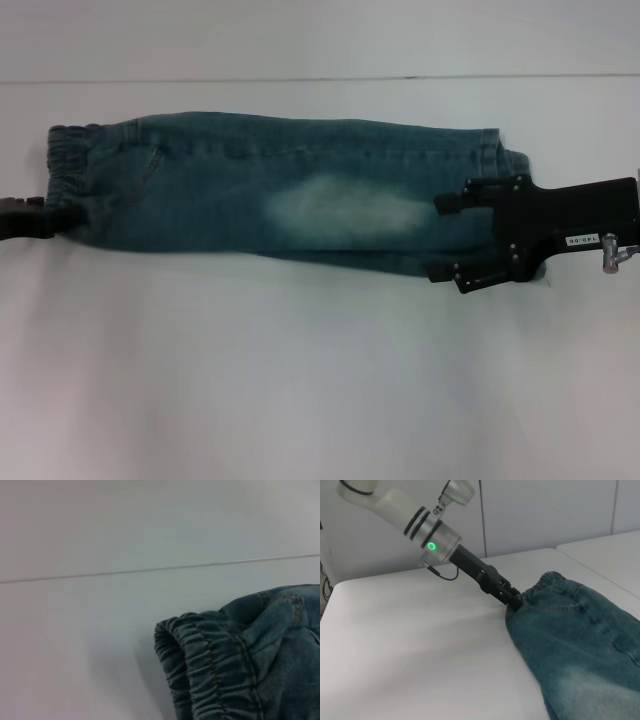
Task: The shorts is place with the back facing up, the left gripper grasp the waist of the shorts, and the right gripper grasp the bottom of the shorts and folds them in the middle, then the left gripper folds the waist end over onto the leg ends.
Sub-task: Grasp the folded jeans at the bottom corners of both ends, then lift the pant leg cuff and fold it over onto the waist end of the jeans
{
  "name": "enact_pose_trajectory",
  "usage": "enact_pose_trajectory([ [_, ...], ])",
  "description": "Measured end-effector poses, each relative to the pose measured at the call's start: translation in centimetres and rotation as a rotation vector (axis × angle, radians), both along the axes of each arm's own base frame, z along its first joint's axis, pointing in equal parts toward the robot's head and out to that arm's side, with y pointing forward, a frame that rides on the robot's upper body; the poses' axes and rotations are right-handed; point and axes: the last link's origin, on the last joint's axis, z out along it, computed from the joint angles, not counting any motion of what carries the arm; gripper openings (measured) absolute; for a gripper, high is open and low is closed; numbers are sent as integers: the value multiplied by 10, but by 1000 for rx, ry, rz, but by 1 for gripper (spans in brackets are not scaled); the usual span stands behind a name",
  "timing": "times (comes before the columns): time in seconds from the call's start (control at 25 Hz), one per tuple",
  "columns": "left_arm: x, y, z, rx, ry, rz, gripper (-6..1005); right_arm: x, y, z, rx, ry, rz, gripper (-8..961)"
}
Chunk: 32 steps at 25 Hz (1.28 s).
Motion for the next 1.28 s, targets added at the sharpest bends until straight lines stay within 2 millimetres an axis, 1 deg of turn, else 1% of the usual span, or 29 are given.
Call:
enact_pose_trajectory([
  [0.24,0,-1,0,1,0,1,523,0,1,0,3,-2,0,947],
  [0.44,0,0,0,4,-6,2,320,-1,1,-2,4,-7,2,947],
  [0.88,1,-1,-1,2,-18,2,21,0,2,-3,11,-12,2,949],
  [1.12,0,-2,0,4,-18,3,20,0,4,-3,23,-19,-2,949],
  [1.28,3,-4,8,5,-24,-16,20,0,5,-4,26,-20,-2,948],
])
